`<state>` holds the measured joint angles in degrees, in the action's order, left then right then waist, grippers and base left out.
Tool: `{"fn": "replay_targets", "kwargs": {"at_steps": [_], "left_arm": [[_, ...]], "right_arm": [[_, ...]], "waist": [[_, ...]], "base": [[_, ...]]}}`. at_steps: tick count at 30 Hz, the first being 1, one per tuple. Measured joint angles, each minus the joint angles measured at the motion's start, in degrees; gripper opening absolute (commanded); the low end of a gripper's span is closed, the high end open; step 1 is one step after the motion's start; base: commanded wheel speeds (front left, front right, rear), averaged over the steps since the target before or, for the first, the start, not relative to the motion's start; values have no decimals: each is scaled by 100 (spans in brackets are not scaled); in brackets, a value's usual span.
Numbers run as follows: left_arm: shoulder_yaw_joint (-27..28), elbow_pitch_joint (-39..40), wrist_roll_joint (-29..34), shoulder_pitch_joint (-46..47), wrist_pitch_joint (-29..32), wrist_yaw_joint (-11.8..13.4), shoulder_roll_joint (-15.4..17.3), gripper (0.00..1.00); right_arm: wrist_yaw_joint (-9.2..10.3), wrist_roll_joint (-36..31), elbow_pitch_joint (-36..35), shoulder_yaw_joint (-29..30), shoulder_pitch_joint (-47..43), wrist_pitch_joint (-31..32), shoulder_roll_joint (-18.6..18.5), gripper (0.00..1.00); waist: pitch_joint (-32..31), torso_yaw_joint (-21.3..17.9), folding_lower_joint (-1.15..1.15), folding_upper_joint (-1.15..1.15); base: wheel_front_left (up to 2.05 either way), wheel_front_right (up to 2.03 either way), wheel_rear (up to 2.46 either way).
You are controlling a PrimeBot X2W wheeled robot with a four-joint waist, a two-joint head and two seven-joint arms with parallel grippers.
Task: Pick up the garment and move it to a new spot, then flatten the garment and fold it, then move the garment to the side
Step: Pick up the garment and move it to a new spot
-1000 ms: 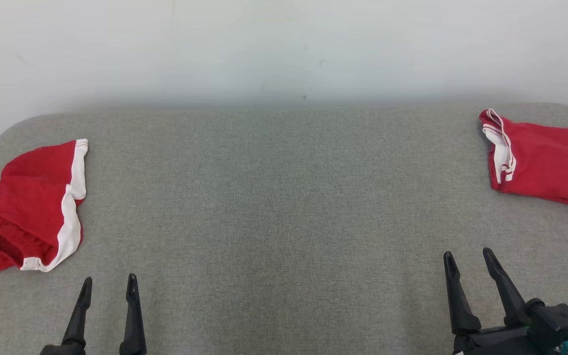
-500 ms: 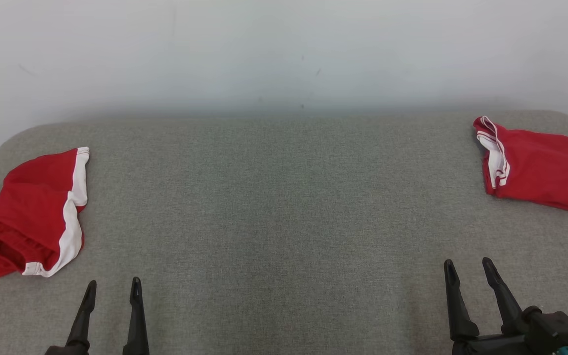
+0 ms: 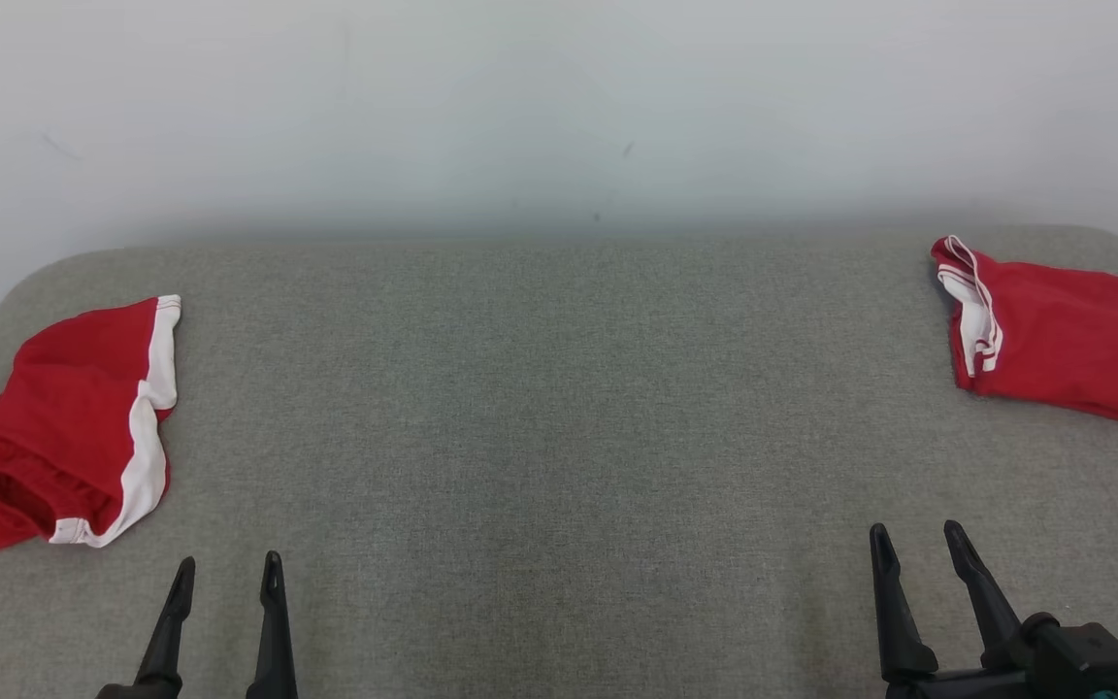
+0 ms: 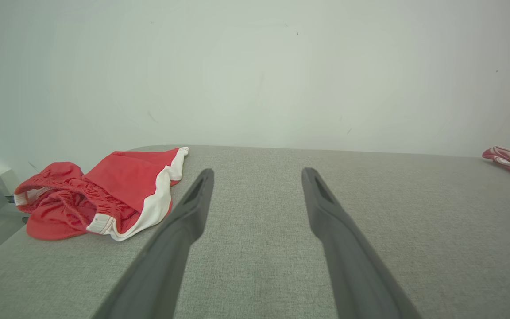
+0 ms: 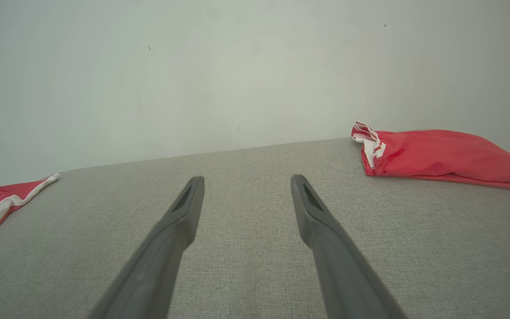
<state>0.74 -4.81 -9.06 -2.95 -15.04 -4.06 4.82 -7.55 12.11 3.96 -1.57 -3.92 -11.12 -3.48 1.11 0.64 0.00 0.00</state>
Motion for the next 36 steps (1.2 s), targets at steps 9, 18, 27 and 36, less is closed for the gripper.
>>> {"fn": "replay_targets", "kwargs": {"at_steps": [9, 18, 27, 36], "left_arm": [[-37, -86, 0, 26, 0, 5, 34, 100], [-54, -191, -32, 93, 3, 54, 86, 100], [-10, -255, -113, 88, 18, 111, 141, 100], [24, -264, -168, 63, 19, 177, 163, 100]], "right_arm": [[0, -7, 25, 11, -41, -9, 34, 100], [0, 7, 124, -24, -76, -54, 49, 100], [0, 5, 200, -55, -74, -51, 53, 100], [0, 40, 256, -43, -66, -76, 56, 100]], "waist": [[-17, 213, 0, 0], [0, 835, 0, 0], [18, 1724, 0, 0], [38, 2475, 0, 0]], "base": [[0, 0, 0], [0, 0, 0], [0, 0, 0], [0, 0, 0]]}}
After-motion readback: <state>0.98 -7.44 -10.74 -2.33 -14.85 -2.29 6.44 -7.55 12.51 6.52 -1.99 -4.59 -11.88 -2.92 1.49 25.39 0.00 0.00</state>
